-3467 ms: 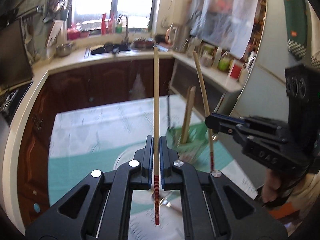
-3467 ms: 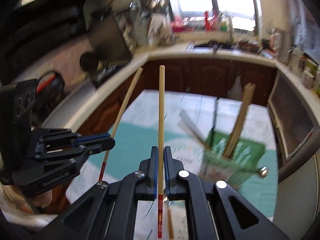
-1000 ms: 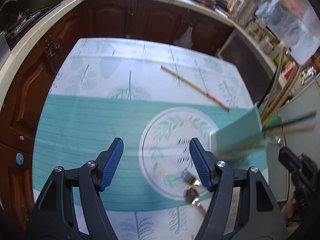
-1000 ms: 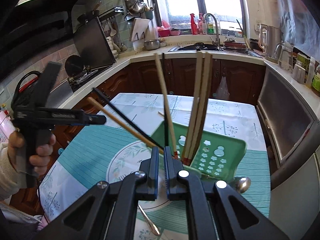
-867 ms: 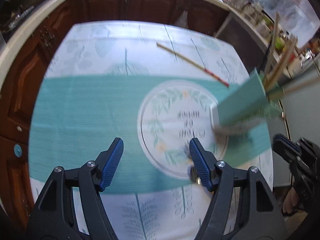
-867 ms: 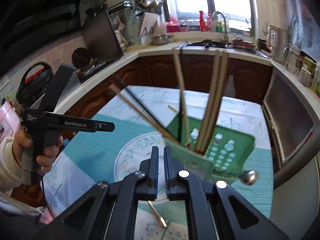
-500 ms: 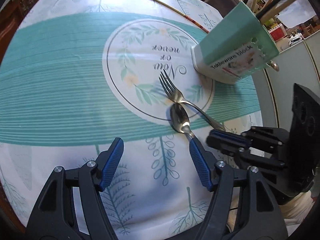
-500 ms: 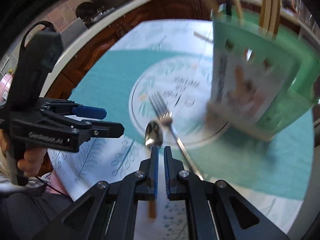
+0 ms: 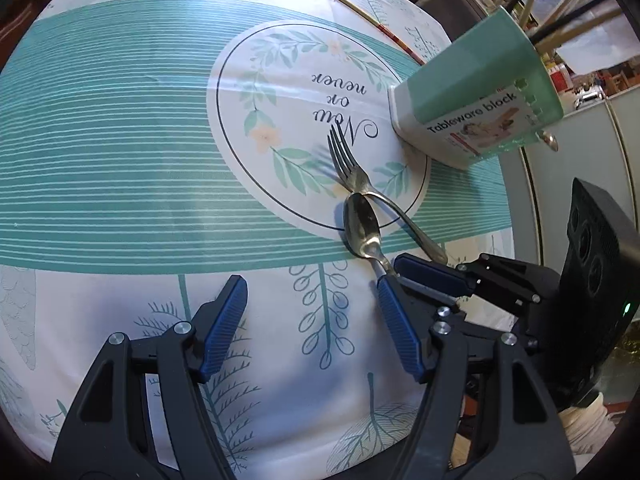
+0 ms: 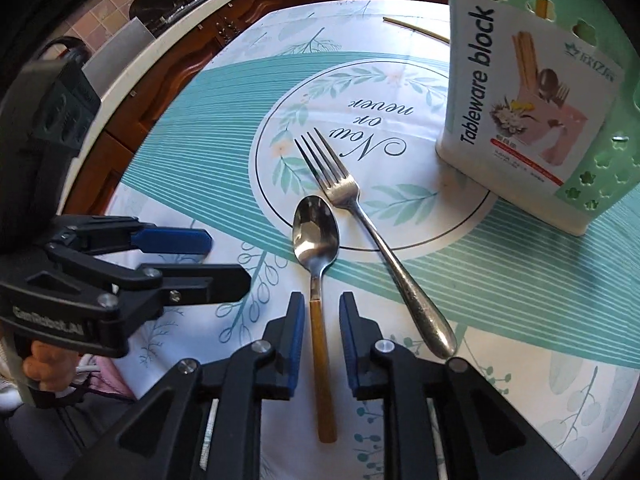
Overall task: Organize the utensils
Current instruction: 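Lower the right gripper over the spoon and grasp its wooden handle, then grasp the silver fork by its handle with the left gripper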
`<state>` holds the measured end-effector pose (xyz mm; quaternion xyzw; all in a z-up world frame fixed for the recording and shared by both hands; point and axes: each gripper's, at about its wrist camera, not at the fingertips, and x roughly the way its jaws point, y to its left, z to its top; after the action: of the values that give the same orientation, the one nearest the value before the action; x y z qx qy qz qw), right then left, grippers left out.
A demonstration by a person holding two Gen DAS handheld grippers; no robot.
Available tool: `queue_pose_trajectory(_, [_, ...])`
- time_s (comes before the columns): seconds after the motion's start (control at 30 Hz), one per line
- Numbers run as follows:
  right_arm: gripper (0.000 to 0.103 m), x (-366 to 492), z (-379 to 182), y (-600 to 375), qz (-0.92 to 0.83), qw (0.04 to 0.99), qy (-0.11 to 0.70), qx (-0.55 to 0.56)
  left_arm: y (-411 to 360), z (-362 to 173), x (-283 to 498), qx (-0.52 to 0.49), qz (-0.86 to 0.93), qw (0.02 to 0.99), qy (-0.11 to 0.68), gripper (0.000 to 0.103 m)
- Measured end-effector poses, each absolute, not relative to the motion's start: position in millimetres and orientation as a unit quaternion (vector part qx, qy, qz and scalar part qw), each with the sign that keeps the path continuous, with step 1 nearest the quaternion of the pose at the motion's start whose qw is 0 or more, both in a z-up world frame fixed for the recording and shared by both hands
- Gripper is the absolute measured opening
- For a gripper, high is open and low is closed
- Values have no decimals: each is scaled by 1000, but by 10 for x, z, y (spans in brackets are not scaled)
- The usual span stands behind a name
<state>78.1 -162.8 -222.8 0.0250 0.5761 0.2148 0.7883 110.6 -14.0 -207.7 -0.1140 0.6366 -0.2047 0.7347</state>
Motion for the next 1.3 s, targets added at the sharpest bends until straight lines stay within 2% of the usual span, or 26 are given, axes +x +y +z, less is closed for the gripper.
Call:
queue_pose_trajectory(0.27, [17,747,-2190,-1328,193,796,566,-93,-71,-2051,1130,-116,-197,740,633,66])
queue_pose_trajectory(0.33, [6,711,-2187,-1251,183,797,562,-126,-79,-2037,1136,-114,-198,741,631,66])
queue_pose_trajectory(0.37, [6,701,-2186,-1246,181,796,564,-129,-90,-2030,1148,-114,-198,741,631,66])
queue_pose_trajectory(0.47, [6,689,-2185,-1306,185,790,573,-111,-133,-2020,1215,-112,-202,745,626,65])
queue_pose_trajectory(0.67, [6,605,-2074,-1803,205,803,559,12,-207,-2059,1442,-94,-202,776,590,63])
queue_pose_trajectory(0.8, [6,495,-1986,-2121,194,821,533,67,-277,-2119,1541,-93,-208,796,562,55])
queue_pose_trajectory(0.87, [6,410,-1936,-2238,190,830,517,87,-340,-2142,1570,-90,-220,803,547,46])
queue_pose_trajectory(0.97, [6,307,-1854,-2384,186,841,493,123,-449,-2162,1562,-69,-224,820,523,43])
queue_pose_trajectory(1.07, [6,232,-1798,-2522,180,849,475,146,-504,-2178,1551,-57,-229,828,509,31])
queue_pose_trajectory(1.13, [6,197,-1775,-2632,176,852,467,157,-508,-2200,1561,-59,-232,829,506,15])
queue_pose_trajectory(1.3, [6,117,-1682,-2855,158,864,443,180,-423,-2234,1552,-104,-240,826,499,5])
